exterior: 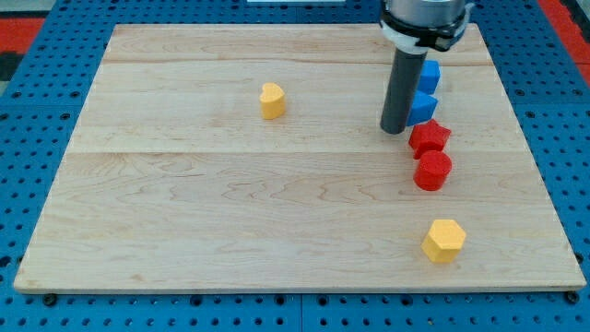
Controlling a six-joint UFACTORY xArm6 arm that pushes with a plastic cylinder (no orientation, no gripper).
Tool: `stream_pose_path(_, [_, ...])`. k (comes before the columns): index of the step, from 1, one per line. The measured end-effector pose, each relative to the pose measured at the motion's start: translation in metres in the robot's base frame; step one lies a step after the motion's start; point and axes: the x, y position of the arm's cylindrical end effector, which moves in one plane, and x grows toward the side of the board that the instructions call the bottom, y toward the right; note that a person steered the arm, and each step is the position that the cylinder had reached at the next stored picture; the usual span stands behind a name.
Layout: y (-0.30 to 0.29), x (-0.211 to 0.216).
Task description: Push the blue triangle to the right of the blue cube
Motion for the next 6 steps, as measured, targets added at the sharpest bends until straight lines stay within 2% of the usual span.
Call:
stream_pose_path(1, [0.012, -0.003])
stream_pose_path(3, [0.063, -0.054])
stream_pose_path(5, [0.085, -0.06])
stream_pose_path(6, [0.127, -0.066])
